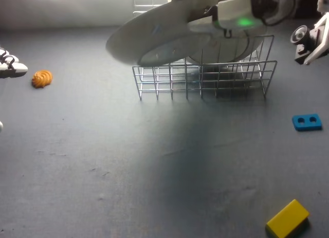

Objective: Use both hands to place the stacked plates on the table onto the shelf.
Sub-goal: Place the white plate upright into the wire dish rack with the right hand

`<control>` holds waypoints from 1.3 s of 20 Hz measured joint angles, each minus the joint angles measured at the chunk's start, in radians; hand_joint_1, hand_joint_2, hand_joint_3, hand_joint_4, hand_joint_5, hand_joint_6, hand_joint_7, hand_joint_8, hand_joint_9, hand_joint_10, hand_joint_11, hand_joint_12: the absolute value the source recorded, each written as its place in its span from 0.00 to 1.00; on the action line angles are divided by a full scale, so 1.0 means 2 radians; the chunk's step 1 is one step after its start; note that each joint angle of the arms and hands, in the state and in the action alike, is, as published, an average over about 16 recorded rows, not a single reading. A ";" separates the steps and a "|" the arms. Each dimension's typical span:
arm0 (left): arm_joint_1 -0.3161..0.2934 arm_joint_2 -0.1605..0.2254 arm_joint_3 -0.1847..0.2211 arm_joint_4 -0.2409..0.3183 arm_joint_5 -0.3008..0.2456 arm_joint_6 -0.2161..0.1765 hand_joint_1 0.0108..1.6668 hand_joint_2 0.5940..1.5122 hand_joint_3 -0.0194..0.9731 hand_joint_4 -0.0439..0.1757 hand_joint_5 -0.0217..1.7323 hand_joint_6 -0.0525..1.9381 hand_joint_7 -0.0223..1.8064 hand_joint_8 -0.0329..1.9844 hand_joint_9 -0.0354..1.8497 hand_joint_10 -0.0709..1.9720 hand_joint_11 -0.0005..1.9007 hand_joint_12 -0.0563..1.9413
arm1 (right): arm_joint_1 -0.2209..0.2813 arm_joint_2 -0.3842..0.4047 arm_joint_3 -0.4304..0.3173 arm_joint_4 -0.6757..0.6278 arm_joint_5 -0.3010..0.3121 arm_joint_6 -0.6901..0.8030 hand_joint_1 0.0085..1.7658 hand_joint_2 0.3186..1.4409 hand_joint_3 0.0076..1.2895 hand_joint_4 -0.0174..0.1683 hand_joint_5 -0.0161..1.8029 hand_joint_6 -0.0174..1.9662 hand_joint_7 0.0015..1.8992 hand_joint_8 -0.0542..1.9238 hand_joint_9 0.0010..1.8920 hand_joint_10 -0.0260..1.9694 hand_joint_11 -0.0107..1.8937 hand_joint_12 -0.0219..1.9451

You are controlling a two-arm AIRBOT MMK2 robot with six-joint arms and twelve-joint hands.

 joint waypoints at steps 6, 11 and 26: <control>0.000 0.000 0.000 0.006 -0.007 0.000 0.00 0.57 0.03 0.21 0.03 0.04 0.03 0.01 0.03 0.04 0.01 0.04 | 0.001 -0.004 0.028 0.033 -0.004 0.003 0.66 0.70 0.00 0.05 0.43 0.58 0.51 0.54 0.49 0.41 0.34 0.75; 0.000 0.000 -0.002 0.025 -0.042 0.002 0.00 0.57 0.03 0.21 0.02 0.04 0.03 0.01 0.03 0.04 0.01 0.04 | -0.003 -0.011 0.051 0.068 -0.013 0.003 0.66 0.70 0.00 0.05 0.42 0.58 0.52 0.53 0.51 0.38 0.36 0.73; -0.062 0.005 -0.016 0.111 -0.287 0.018 0.00 0.57 0.03 0.21 0.03 0.04 0.03 0.01 0.03 0.04 0.01 0.04 | -0.046 -0.054 0.123 0.118 -0.022 0.002 0.66 0.70 0.00 0.04 0.42 0.58 0.51 0.55 0.50 0.39 0.35 0.73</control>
